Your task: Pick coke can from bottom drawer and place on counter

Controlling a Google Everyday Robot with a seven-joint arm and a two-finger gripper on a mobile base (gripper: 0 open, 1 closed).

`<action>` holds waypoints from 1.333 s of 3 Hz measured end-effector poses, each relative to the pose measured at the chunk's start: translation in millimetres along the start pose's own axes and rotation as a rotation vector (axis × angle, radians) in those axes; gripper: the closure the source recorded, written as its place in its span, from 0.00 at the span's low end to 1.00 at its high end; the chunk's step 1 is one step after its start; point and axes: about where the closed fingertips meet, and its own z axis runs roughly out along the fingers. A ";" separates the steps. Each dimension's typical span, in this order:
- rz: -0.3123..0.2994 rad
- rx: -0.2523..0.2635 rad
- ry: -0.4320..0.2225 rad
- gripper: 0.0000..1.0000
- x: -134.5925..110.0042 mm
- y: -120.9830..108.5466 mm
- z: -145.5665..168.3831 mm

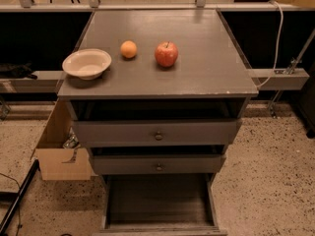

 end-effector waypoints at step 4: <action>0.310 -0.247 0.208 1.00 149.0 72.3 133.8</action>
Offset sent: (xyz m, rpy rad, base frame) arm 0.0495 0.0768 -0.1501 -0.3024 0.4572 0.2261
